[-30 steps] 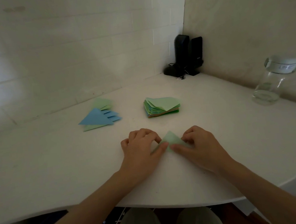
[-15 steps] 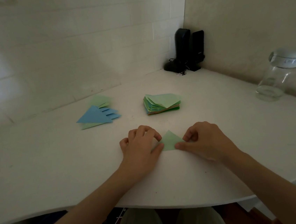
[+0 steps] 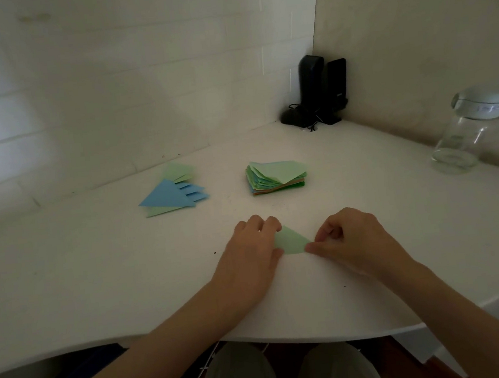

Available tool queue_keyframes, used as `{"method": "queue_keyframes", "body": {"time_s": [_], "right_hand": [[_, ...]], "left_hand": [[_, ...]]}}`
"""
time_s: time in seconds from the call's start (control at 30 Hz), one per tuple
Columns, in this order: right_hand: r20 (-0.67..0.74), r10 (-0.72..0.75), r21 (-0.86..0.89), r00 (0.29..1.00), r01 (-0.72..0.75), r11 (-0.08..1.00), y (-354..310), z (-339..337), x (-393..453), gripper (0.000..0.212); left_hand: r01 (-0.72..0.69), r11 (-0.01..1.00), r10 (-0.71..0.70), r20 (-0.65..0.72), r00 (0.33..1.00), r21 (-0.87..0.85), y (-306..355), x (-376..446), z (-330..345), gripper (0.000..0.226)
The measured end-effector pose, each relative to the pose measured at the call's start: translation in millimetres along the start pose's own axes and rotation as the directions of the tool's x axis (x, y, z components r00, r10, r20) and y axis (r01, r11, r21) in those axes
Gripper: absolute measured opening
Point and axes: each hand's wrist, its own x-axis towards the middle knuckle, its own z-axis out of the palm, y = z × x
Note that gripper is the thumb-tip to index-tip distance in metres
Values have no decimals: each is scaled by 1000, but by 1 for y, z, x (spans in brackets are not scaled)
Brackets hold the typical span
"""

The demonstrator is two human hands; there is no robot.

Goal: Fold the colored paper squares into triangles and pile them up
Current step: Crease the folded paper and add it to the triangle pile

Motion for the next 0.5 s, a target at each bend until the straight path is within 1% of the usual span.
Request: {"method": "queue_keyframes", "body": {"time_s": [0.07,0.17,0.3,0.37,0.43,0.5], "right_hand": [[32,-21,-29,999,22,999,-1,-1,-1,22],[44,-53,-45,998,55,997,2,0,-1,19],[23,-88,1,996,88,996,8,5,-3,21],[37,-111,12,993,110,994,9,5,-2,25],[61,-113,9,992,113,994,10,6,-2,26],[71,-107,12,992,107,994,11,6,-3,28]], "left_hand": [[68,998,-68,27,997,10,3,6,-1,38],[159,987,-156,119,981,-17,4,16,-5,48],[263,962,-244,221,944,-65,2,23,-14,56],[318,940,-278,258,925,-128,1,24,-16,56],[358,911,-293,286,912,-206,-1,23,-16,49],[347,904,-277,276,920,-250,-2,21,-15,39]]}}
